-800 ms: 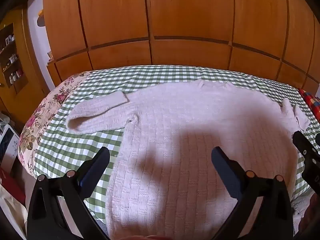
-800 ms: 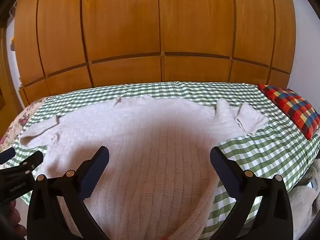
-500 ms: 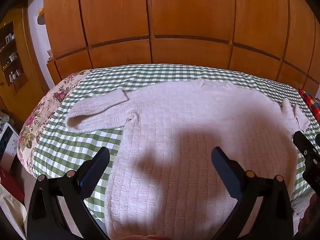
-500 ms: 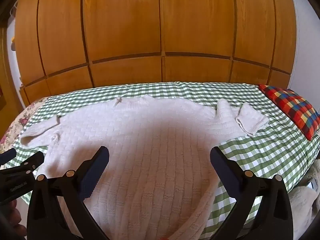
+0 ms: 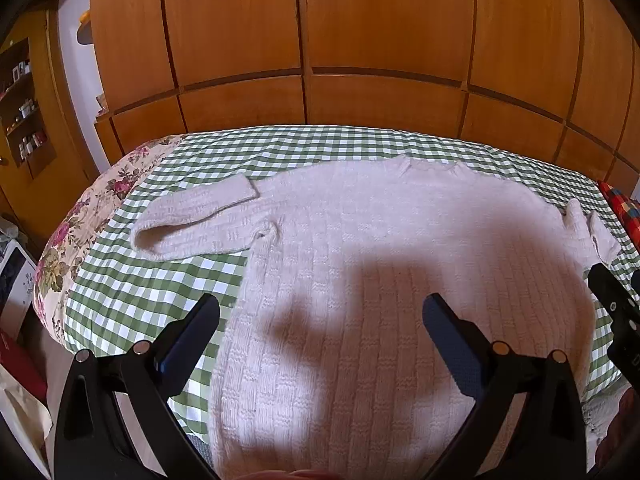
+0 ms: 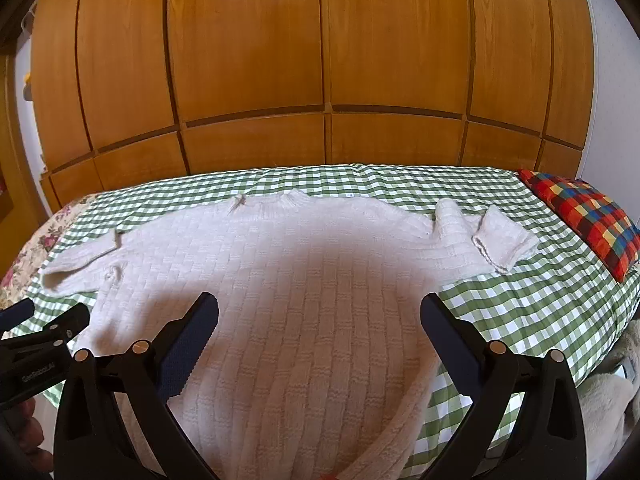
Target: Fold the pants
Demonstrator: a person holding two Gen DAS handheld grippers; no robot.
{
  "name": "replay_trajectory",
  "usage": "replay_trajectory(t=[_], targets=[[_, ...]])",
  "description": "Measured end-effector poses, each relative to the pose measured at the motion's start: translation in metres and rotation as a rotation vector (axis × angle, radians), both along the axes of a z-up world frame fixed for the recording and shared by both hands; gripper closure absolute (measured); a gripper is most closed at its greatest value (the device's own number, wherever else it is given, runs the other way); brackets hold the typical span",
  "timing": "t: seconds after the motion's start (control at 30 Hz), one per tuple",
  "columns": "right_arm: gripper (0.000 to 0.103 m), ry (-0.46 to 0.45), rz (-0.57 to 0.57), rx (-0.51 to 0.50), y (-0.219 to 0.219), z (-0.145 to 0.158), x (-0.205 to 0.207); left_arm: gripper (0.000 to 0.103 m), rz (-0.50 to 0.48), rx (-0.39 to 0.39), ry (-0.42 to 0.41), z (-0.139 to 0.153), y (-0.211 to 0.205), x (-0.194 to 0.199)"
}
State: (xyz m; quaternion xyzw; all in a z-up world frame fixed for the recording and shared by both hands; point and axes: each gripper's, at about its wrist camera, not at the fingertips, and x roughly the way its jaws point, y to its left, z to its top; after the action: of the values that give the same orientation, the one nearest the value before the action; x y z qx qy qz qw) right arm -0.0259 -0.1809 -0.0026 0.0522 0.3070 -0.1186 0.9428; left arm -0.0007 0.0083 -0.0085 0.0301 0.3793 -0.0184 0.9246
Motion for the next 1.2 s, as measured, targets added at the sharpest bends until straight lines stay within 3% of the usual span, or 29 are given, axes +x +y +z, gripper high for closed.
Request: replay_trajectory(t=[1.2], targets=[[0.003, 0.013, 0.005, 0.009, 0.0006, -0.0006, 0.0024, 0.002, 0.003, -0.013, 0.020, -0.0019, -0.0015, 0.0008]])
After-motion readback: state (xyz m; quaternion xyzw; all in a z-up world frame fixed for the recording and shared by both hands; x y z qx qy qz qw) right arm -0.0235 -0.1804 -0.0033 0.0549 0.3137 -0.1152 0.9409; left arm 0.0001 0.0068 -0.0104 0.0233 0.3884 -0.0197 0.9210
